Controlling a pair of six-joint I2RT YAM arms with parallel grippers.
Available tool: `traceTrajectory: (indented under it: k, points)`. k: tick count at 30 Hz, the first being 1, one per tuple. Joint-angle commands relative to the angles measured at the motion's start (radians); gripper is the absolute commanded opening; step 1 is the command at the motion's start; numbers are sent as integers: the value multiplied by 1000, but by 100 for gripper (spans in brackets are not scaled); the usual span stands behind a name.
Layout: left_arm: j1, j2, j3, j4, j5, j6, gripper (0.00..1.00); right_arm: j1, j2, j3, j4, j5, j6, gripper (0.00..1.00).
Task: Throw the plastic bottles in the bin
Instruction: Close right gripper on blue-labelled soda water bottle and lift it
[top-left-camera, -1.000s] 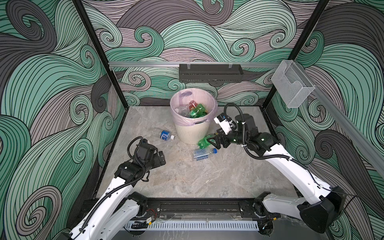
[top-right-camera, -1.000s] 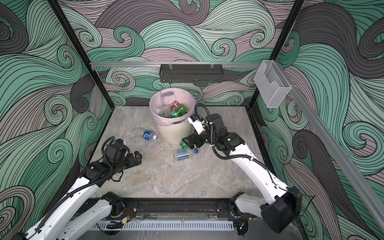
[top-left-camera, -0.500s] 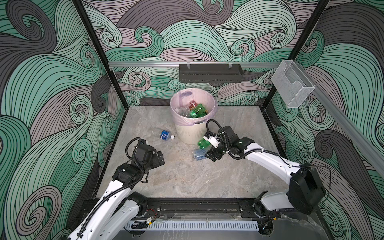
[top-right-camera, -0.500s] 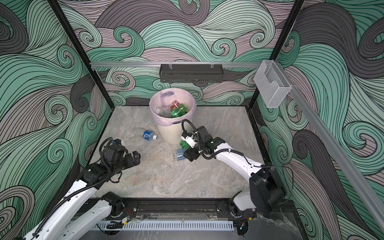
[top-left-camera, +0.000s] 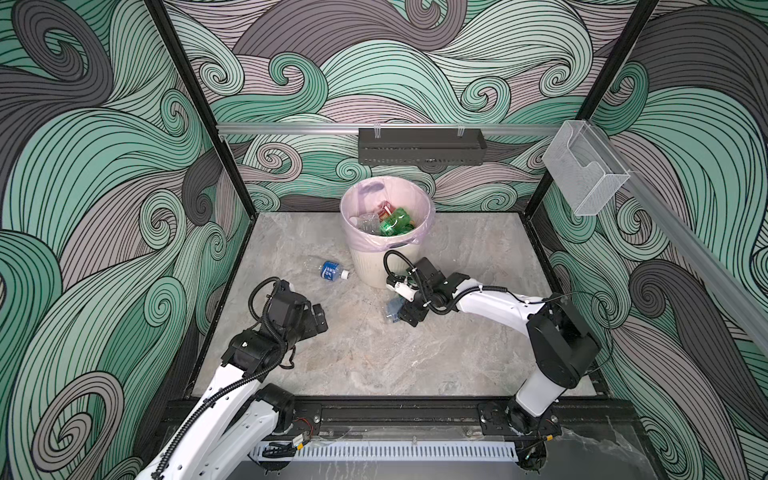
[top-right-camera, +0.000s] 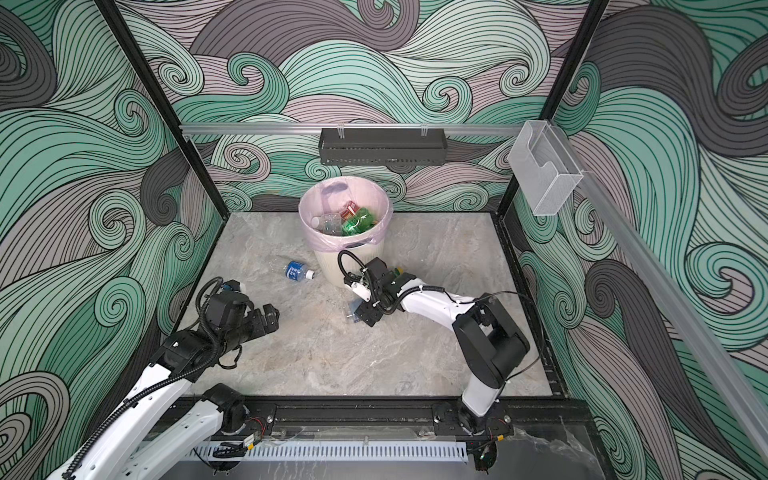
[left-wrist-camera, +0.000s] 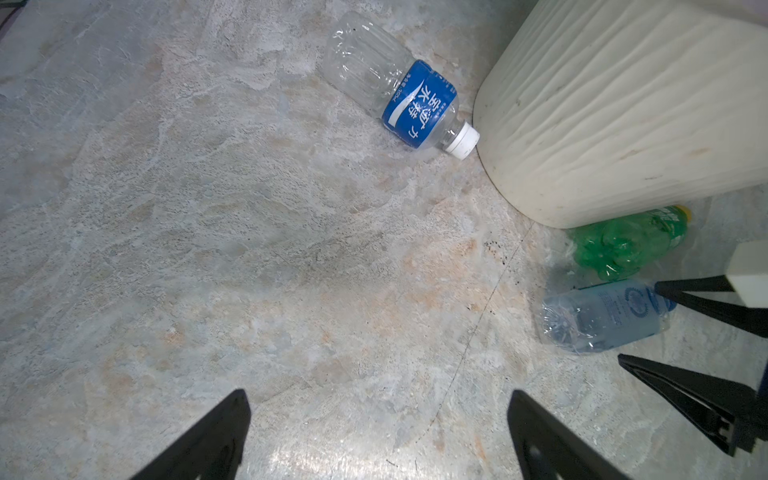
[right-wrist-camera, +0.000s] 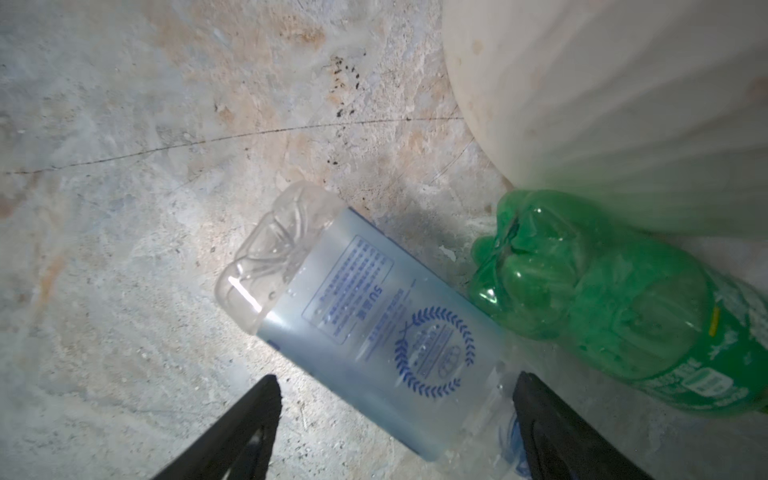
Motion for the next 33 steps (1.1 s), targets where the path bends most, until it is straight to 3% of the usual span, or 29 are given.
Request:
traceTrajectory:
  k: [1,11,20,28,33]
  points:
    - [6,1,12,-30,-18,-10,99,36,51,22,-63,44,-56,88]
    - [6,14,15,-19,-14,-6,99,110,103,42,-123,60,-26,84]
    - [7,6,-7,-13,-14,-15,99,116,48,-9,-44,-6,112,78]
    - [6,1,-10,-17,-17,-12,99,118,77,-14,31,34,246,83]
    - [7,-5,-8,-21,-19,-10,99,118,105,2,31,75,308,76]
